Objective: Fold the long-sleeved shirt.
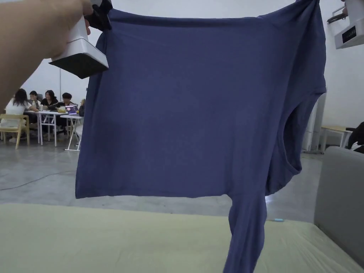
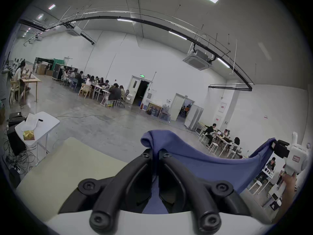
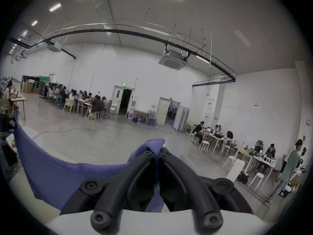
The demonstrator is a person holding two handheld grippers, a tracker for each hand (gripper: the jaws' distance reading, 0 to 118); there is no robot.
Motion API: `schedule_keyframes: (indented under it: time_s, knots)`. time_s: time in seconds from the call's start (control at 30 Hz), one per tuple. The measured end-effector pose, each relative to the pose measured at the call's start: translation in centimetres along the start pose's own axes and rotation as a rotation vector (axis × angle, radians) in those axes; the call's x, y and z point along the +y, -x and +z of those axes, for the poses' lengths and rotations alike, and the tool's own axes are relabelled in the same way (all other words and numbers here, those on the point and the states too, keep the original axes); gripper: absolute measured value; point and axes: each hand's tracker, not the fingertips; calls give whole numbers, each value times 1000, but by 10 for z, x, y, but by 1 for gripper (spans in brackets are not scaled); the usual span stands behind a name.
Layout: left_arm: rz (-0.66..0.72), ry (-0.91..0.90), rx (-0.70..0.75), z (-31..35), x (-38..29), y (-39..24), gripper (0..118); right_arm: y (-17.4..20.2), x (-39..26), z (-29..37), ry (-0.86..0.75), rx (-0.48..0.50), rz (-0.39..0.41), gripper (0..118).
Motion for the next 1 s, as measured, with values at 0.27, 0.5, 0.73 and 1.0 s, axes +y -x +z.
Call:
schedule_keyframes:
  time_s: [0.27,0.5,0.73,1.0]
  knots:
    - [-65,153,46,-22,-100,46,2,24,-151,-47,262,187,23,5]
    - [-117,314,83,-11,-272,100,2,62,-347,-30,464,386,-50,5]
    - [-35,468,96,49,-410,162,2,70,-466,51,540,470,-153,5]
    - [40,544,77,188,-511,192,2,68,-568,183,599,555,-140,5]
